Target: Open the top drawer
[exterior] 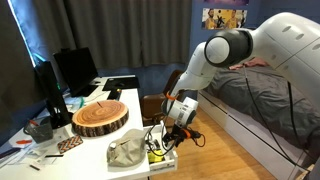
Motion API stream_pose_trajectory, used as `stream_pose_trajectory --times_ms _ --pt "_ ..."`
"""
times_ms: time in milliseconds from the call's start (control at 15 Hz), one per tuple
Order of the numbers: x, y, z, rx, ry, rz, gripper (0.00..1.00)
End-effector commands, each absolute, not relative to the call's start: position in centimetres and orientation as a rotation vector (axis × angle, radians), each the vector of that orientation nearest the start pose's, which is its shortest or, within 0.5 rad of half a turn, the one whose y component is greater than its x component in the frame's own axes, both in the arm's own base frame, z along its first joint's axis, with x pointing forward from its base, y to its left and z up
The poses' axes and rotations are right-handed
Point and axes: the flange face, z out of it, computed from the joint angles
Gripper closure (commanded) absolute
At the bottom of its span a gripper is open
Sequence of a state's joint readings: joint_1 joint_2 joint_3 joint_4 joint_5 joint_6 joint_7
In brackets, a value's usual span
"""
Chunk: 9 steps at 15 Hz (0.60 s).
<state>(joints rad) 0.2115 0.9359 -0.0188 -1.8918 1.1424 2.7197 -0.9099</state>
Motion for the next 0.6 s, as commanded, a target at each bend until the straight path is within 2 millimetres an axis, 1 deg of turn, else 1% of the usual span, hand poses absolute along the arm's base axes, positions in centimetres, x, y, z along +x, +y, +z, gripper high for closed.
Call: stream_pose_trajectory --times_ms 0,200,400,533 --pt "55.1 5.6 -0.7 -2.937 -0.098 -0.121 0.00" --pt "56.7 6.4 1.2 -3.018 -0.119 -0.248 0.00" --pt "58.3 6.3 3.5 -3.088 -0.162 -0.362 0.00" --pt "59.4 6.6 5.0 -3.082 -0.186 -0.418 0.00"
